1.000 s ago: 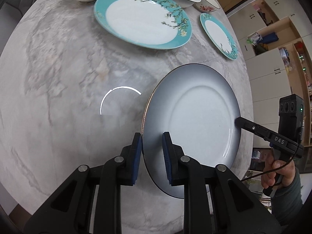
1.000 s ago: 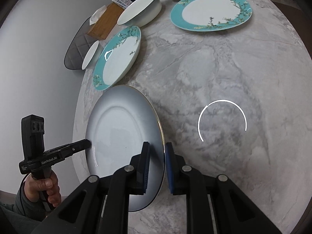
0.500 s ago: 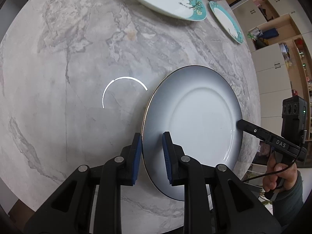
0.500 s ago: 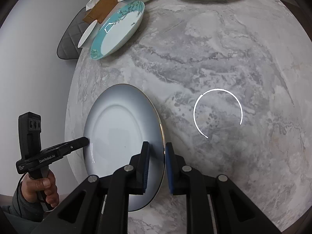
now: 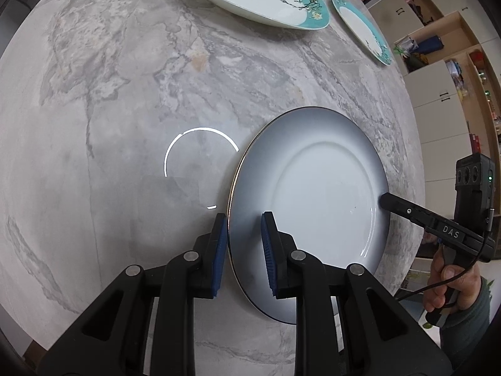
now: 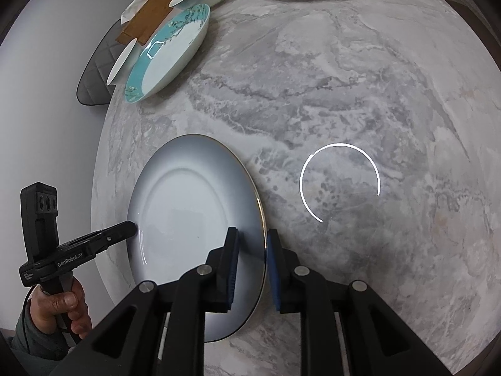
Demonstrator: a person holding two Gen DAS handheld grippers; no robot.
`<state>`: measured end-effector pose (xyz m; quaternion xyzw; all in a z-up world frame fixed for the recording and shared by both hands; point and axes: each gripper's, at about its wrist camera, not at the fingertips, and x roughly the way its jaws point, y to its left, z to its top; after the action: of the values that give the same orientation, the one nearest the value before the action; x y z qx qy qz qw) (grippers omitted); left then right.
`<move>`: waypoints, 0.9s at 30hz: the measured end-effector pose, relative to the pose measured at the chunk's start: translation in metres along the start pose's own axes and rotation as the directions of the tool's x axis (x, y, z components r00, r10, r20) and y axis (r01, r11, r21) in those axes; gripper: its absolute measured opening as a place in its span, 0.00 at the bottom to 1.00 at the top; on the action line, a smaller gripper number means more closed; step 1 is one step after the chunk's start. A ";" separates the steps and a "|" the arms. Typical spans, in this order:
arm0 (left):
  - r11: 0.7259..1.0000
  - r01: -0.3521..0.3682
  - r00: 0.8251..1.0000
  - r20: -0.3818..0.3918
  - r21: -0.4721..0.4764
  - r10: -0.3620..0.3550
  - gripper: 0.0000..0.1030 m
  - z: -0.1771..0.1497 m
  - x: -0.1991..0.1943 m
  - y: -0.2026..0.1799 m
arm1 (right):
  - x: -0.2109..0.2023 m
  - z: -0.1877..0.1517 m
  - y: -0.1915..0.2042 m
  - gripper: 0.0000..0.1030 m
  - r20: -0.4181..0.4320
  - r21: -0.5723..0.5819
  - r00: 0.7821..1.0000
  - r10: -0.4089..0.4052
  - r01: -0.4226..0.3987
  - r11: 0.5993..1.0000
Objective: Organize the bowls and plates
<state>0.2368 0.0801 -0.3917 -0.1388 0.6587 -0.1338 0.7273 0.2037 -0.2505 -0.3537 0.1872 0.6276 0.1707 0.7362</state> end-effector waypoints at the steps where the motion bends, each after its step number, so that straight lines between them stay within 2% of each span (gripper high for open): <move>1: 1.000 0.000 1.000 0.000 0.003 0.000 0.19 0.002 0.000 -0.001 | 0.000 0.002 -0.001 0.20 0.003 0.004 1.000 -0.004 0.004 1.000; 9: 1.000 -0.003 1.000 0.031 0.028 0.002 0.19 0.014 0.004 -0.010 | -0.002 0.013 -0.006 0.22 0.018 0.000 1.000 -0.016 0.016 1.000; 12: 1.000 0.009 0.999 0.037 0.024 -0.009 0.22 0.017 0.006 -0.010 | -0.001 0.015 -0.004 0.29 0.008 -0.020 1.000 -0.013 0.013 1.000; 14: 1.000 0.009 0.999 0.041 0.004 -0.009 0.35 0.016 0.004 -0.008 | -0.002 0.014 -0.002 0.37 0.015 -0.024 1.000 -0.012 0.012 1.000; 15: 1.000 0.004 0.999 0.054 -0.006 -0.003 0.59 0.013 -0.001 -0.006 | -0.007 0.014 0.001 0.44 0.034 -0.029 0.999 -0.010 0.011 1.000; 16: 1.000 0.009 0.997 0.082 -0.019 -0.007 0.68 0.009 -0.009 -0.003 | -0.017 0.014 0.004 0.47 0.066 -0.038 0.998 -0.009 0.011 0.999; 18: 0.998 0.038 0.990 0.135 -0.043 -0.031 0.69 0.004 -0.029 0.005 | -0.036 0.014 0.009 0.70 0.128 -0.049 0.992 -0.018 0.025 0.998; 19: 0.997 0.054 0.987 0.152 -0.060 -0.044 0.71 0.002 -0.038 0.010 | -0.049 0.014 0.011 0.73 0.171 -0.054 0.985 -0.022 0.032 0.998; 20: 0.994 0.074 0.983 0.172 -0.084 -0.059 0.71 0.001 -0.048 0.016 | -0.060 0.014 0.011 0.81 0.208 -0.059 0.978 -0.020 0.033 0.998; 21: 0.990 0.096 0.977 0.199 -0.104 -0.074 0.71 0.001 -0.057 0.022 | -0.070 0.015 0.012 0.93 0.239 -0.058 0.971 -0.016 0.030 0.998; 22: 0.985 0.121 0.970 0.225 -0.120 -0.092 0.72 0.003 -0.065 0.027 | -0.079 0.019 0.012 1.00 0.267 -0.044 0.964 -0.009 0.021 0.999; 23: 0.981 0.143 0.962 0.252 -0.131 -0.106 0.73 0.007 -0.073 0.032 | -0.085 0.023 0.011 1.00 0.281 -0.021 0.960 0.002 0.004 1.000; 25: 0.977 0.169 0.943 0.308 -0.131 -0.122 0.81 0.017 -0.090 0.037 | -0.093 0.036 0.010 1.00 0.274 0.033 0.959 0.074 -0.087 0.996; 27: 0.974 0.200 0.918 0.368 -0.109 -0.147 0.82 0.033 -0.107 0.040 | -0.096 0.048 0.014 1.00 0.267 0.058 0.957 0.116 -0.136 0.989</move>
<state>0.2594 0.1584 -0.3053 -0.2708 0.5085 -0.1224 0.8082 0.2359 -0.2880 -0.2572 0.2755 0.5172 0.1673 0.7928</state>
